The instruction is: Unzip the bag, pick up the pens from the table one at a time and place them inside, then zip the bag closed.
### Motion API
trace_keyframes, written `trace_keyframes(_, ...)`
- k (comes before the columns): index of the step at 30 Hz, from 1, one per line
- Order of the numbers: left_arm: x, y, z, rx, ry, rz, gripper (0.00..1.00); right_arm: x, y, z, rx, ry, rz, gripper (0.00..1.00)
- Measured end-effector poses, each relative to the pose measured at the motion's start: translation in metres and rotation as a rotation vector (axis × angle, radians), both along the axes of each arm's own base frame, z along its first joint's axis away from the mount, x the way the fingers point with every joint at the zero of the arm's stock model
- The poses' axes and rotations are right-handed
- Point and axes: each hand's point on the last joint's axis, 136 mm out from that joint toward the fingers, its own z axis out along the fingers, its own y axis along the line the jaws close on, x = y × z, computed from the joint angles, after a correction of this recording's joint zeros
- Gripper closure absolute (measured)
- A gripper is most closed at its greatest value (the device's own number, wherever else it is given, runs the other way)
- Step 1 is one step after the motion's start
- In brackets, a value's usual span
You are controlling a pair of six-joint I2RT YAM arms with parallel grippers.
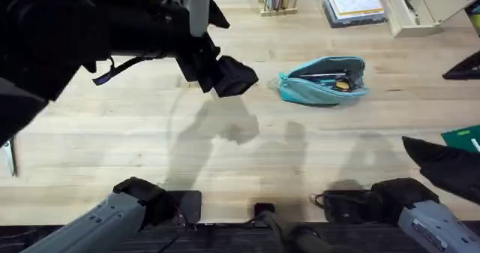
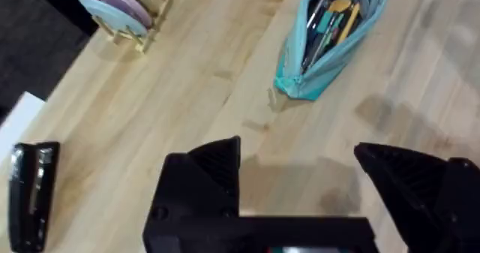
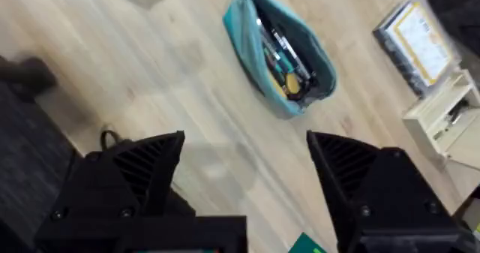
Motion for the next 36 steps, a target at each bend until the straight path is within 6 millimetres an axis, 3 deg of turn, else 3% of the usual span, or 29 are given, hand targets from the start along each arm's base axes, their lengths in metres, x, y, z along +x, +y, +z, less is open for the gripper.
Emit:
trace_keyframes(12, -0.007, 0.002, -0.01, 0.033, 0.035, -0.019, 0.054, -0.002, 0.001, -0.002, 0.003, 0.012, 0.003, 0.003)
trace_keyframes(24, -0.011, 0.003, -0.019, 0.12, -0.028, -0.136, 0.054, 0.007, 0.019, 0.014, 0.094, -0.054, 0.068, 0.003)
trace_keyframes(32, 0.002, -0.007, -0.046, 0.157, -0.004, -0.251, 0.055, 0.018, 0.022, 0.009, 0.095, -0.01, 0.071, 0.003)
trace_keyframes(36, 0.025, -0.016, -0.057, 0.065, -0.018, -0.335, 0.055, 0.018, 0.025, 0.005, 0.092, 0.019, 0.089, 0.003)
